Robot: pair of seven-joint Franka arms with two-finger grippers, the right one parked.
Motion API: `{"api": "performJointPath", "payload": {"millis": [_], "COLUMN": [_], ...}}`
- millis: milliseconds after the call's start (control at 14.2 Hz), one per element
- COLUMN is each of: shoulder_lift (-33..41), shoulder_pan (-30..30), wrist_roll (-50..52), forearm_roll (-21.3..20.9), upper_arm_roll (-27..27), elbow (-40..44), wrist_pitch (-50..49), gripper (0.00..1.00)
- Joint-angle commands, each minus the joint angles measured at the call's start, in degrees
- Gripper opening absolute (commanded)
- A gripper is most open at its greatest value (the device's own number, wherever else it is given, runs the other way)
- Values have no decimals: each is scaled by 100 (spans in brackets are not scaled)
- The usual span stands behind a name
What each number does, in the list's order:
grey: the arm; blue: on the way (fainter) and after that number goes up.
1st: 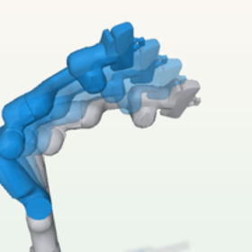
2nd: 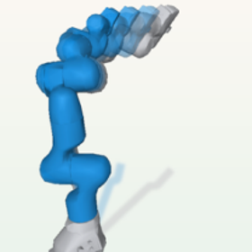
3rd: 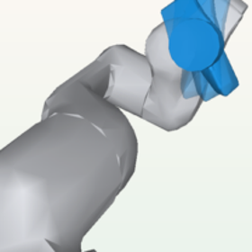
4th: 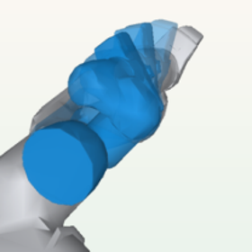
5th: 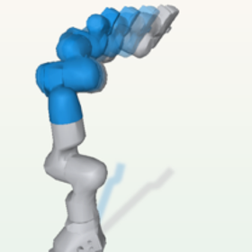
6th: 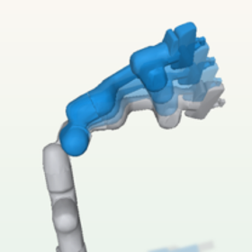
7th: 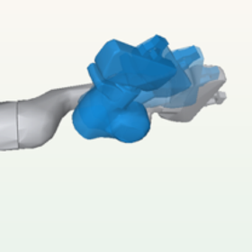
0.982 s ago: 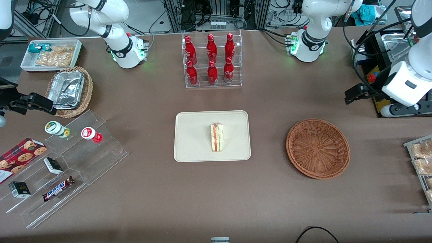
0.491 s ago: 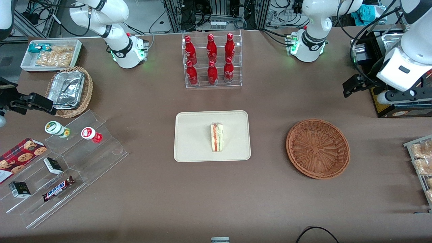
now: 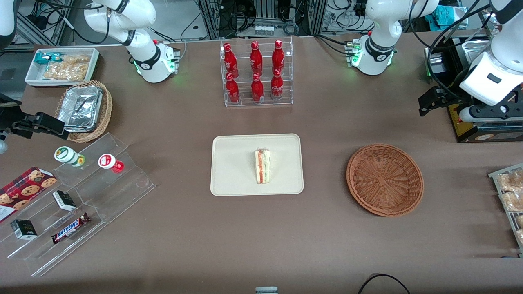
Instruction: Place sandwich from basket to tray
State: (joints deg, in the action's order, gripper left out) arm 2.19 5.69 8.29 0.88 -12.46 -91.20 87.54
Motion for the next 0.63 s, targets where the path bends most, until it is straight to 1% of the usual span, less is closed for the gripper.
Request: {"api": "performJointPath", "payload": {"millis": [0,140,561], "shoulder_lift": [27,36,9], "shoulder_pan": [90,81,73], "wrist_roll": [-82,-99,-82], "forearm_roll": [228,229,220], "upper_arm_roll": [68,261,262], "elbow": [32,32,85], "wrist_pitch": [9,9,18], "gripper": [100,100,100]}}
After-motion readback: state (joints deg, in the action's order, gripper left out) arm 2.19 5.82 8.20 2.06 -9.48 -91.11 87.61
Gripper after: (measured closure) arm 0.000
